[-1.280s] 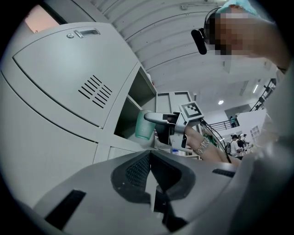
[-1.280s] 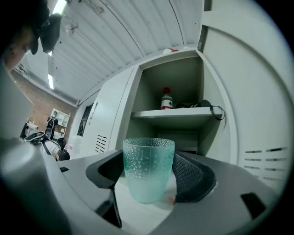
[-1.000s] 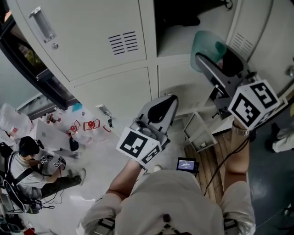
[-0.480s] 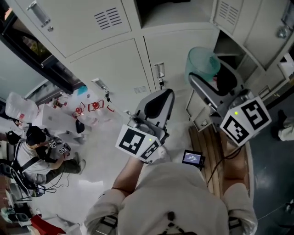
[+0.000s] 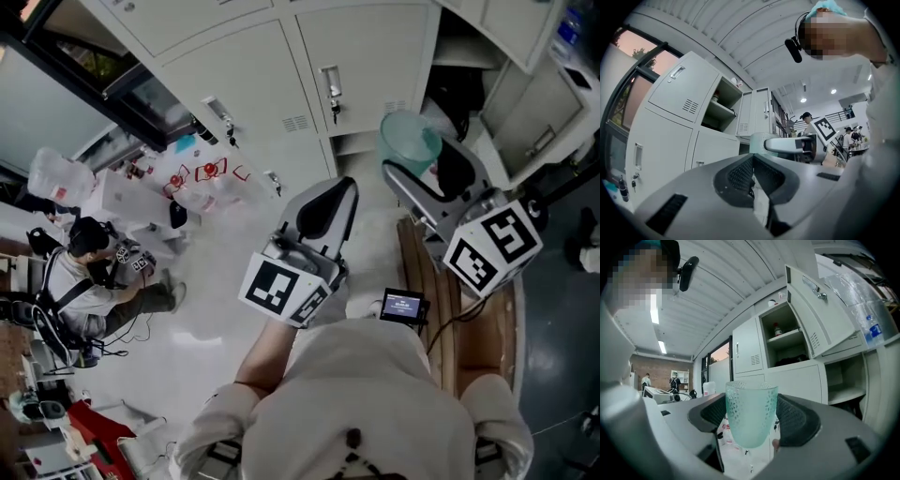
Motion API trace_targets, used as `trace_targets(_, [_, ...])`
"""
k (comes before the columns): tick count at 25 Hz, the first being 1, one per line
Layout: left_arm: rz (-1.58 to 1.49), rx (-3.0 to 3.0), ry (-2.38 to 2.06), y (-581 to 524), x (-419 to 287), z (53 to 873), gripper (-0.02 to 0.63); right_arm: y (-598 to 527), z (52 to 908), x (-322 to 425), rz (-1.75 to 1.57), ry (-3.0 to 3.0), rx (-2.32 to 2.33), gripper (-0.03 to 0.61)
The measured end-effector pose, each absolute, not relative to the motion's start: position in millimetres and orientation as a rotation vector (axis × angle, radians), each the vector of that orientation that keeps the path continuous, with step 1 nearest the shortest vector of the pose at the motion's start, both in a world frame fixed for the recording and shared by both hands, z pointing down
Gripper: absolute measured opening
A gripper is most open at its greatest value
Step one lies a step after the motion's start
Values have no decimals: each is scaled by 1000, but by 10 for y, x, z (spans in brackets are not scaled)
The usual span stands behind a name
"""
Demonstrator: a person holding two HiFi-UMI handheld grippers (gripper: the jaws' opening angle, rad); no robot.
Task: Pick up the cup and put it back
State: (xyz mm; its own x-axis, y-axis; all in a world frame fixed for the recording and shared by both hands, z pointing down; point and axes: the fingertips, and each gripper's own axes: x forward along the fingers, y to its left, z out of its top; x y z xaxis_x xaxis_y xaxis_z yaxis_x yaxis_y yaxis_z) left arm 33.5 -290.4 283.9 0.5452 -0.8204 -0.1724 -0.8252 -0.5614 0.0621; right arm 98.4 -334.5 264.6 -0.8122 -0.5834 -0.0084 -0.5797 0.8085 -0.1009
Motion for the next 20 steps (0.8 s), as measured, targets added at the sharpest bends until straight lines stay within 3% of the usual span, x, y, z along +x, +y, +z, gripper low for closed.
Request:
trace_targets(11, [268, -2819, 1373, -2227, 4, 3013, 8, -2632, 3099, 899, -151, 2887, -1242, 328])
trace_targets(20, [280, -2903, 1299, -1617, -905, 3266, 9, -1845, 3473, 184, -302, 2774, -1423, 328])
